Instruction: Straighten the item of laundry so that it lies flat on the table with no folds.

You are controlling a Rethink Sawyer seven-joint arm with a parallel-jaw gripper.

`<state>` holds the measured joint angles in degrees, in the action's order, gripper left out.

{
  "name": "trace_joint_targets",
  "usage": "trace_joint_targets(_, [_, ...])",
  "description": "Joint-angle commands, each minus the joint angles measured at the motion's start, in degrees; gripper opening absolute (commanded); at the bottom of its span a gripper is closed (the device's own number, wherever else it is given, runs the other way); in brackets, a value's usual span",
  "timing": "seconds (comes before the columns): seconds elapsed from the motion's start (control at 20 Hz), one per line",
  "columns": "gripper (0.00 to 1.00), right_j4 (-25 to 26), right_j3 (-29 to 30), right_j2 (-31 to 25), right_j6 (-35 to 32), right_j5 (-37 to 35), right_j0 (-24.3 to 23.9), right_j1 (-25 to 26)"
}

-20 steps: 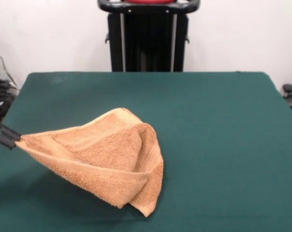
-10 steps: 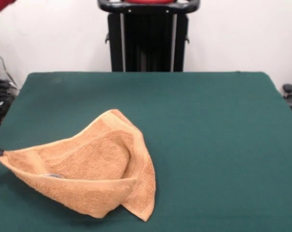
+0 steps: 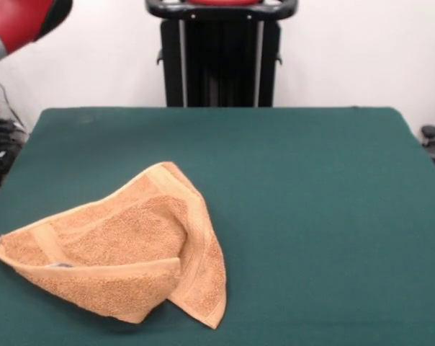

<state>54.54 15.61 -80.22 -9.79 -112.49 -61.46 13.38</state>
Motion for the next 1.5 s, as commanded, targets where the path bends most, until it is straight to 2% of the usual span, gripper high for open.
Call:
trace_joint_targets(0.05, [0.0, 22.5, -8.6, -23.8, 22.3, -8.4, -0.2, 3.3])
trace_joint_targets(0.2, [0.0, 31.9, -10.2, -31.9, 25.5, -9.0, -1.1, 4.3])
trace_joint_targets(0.45, [0.0, 44.3, -12.0, -42.2, 30.5, -9.1, -2.3, 4.7])
trace_joint_targets(0.5, [0.0, 44.2, -12.0, -42.7, 30.2, -8.9, -1.9, 4.2])
trace_joint_targets(0.65, [0.0, 49.1, -12.8, -47.5, 31.9, -7.7, -2.5, 4.0])
trace_joint_targets(1.25, [0.0, 64.5, -15.0, -60.4, 36.9, -3.1, -4.4, 5.8])
trace_joint_targets(1.45, [0.0, 68.2, -15.5, -63.6, 38.0, -2.5, -4.8, 6.2])
trace_joint_targets(1.5, [1.0, 69.6, -15.6, -65.0, 38.4, -1.6, -4.9, 6.5])
